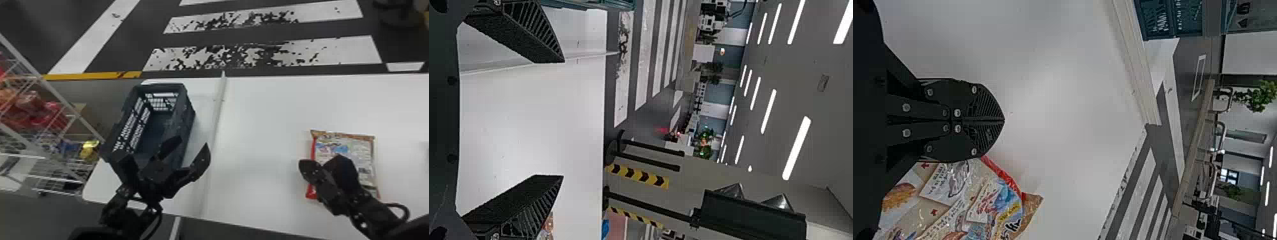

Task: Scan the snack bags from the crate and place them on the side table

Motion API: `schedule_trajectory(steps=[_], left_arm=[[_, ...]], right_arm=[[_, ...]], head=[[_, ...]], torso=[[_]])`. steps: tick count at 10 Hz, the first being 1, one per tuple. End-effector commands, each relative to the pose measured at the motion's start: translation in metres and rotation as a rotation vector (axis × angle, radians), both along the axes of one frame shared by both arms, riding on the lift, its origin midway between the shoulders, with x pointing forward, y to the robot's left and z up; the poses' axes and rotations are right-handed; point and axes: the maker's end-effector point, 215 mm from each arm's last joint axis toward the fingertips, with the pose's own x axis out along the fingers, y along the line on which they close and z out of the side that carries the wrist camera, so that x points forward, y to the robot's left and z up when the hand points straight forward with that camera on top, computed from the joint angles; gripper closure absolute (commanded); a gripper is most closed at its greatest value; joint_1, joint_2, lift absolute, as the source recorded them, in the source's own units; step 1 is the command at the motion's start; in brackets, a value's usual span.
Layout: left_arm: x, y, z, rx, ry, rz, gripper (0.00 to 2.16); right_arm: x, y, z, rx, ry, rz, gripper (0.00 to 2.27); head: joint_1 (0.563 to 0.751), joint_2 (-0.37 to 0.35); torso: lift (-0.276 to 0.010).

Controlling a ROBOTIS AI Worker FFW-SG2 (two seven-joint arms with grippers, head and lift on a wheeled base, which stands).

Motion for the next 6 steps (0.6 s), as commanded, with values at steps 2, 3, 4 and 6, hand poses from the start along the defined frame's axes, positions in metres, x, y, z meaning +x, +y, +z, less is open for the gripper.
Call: schedule_trajectory(steps=[2,3,4,6], left_arm=[[0.002,-0.001,0.0,-0.003,-0.001,-0.001,0.04],[0.003,-0.001,0.001,-0.003,-0.004,-0.001,0.04],[0.003,-0.002,0.0,-0.004,-0.001,-0.002,0.04],[0.004,-0.001,-0.001,-0.001,0.0,-0.002,0.04]], right_arm=[[0.003,-0.021,0.0,-0.018,-0.003,-0.009,2.22],[0.003,-0.03,-0.001,-0.024,-0.001,-0.015,2.22],[0.003,-0.036,-0.001,-0.029,-0.002,-0.015,2.22],[0.002,-0.047,-0.002,-0.041,-0.003,-0.016,2.22]], head=[[0.695,0.222],[0.695,0.209],[0.695,0.196],[0.695,0.18]], torso=[[-0.081],[-0.081],[-0.081],[-0.081]])
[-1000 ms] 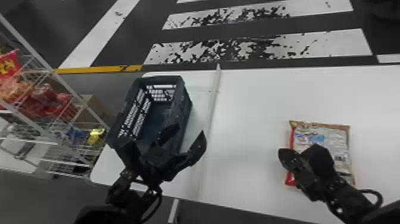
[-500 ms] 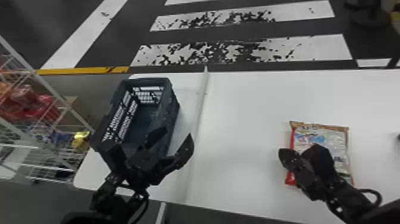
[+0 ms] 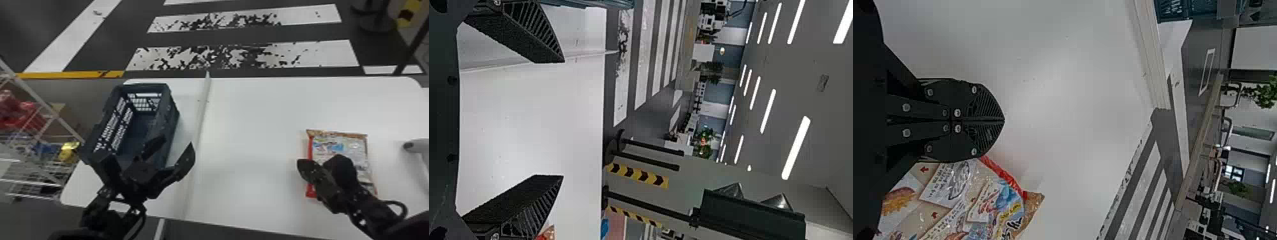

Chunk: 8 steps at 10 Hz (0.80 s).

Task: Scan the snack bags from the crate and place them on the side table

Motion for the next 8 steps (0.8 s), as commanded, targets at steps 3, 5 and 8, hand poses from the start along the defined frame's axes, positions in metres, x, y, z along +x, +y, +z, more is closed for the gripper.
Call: schedule_trajectory(steps=[3,5,8], left_arm=[[0.002,-0.004,0.0,-0.003,-0.001,-0.007,0.04],[0.003,-0.005,0.0,-0.005,-0.003,-0.008,0.04],[0.003,-0.005,0.003,-0.005,-0.007,-0.009,0.04]], right_arm=[[-0.001,-0.015,0.001,-0.01,-0.006,-0.012,2.22],[-0.007,-0.009,0.026,0.045,-0.045,-0.014,2.19],[-0.003,-0.034,0.125,0.199,-0.168,-0.107,0.34]], head=[[0.695,0.158],[0.695,0.146],[0.695,0.153]], torso=[[-0.081],[-0.081],[-0.081]])
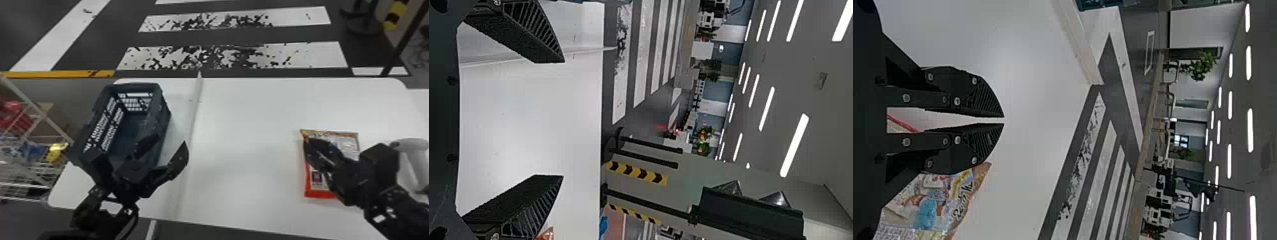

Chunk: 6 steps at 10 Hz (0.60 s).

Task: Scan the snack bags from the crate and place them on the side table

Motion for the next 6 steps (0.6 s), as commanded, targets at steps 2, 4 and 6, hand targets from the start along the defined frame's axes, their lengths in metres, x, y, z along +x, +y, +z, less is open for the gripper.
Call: schedule_trajectory(steps=[2,4,6], left_arm=[[0.001,-0.005,0.005,-0.002,-0.011,-0.001,0.04],[0.004,-0.015,0.014,-0.01,-0.024,-0.002,0.04],[0.006,-0.023,0.017,-0.011,-0.026,0.012,0.04]], right_arm=[[0.01,-0.059,0.05,0.035,-0.052,-0.117,0.06],[0.013,-0.12,0.048,0.035,-0.017,-0.231,0.06],[0.008,-0.182,0.027,0.005,0.057,-0.349,0.06]], head=[[0.695,0.113],[0.695,0.049],[0.695,-0.051]], torso=[[-0.081],[-0.081],[-0.081]])
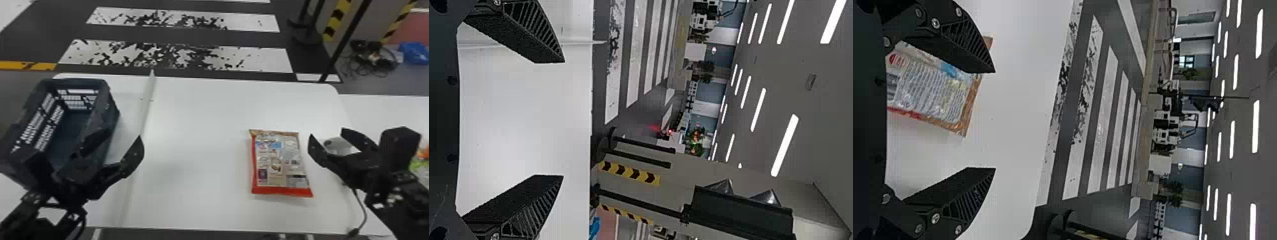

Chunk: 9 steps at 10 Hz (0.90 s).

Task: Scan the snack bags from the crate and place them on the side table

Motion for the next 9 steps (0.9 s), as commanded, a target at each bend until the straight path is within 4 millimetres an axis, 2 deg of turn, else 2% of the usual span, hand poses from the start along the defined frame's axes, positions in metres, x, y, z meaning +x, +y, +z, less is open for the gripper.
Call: schedule_trajectory(steps=[1,3,6,9], left_arm=[[0.0,-0.01,0.001,0.0,0.0,-0.003,0.04],[0.001,-0.019,-0.005,0.007,0.022,0.017,0.04],[0.0,-0.031,-0.01,0.017,0.041,0.027,0.04],[-0.004,-0.041,-0.024,0.026,0.065,0.018,0.04]], right_arm=[[-0.006,-0.043,-0.014,-0.006,0.047,-0.077,0.06],[-0.012,-0.072,-0.042,-0.022,0.127,-0.118,0.05],[-0.013,-0.084,-0.078,0.011,0.218,-0.097,0.05],[-0.004,-0.103,-0.096,-0.008,0.269,-0.095,0.05]], head=[[0.695,-0.106],[0.695,-0.178],[0.695,-0.243],[0.695,-0.279]], torso=[[-0.081],[-0.081],[-0.081],[-0.081]])
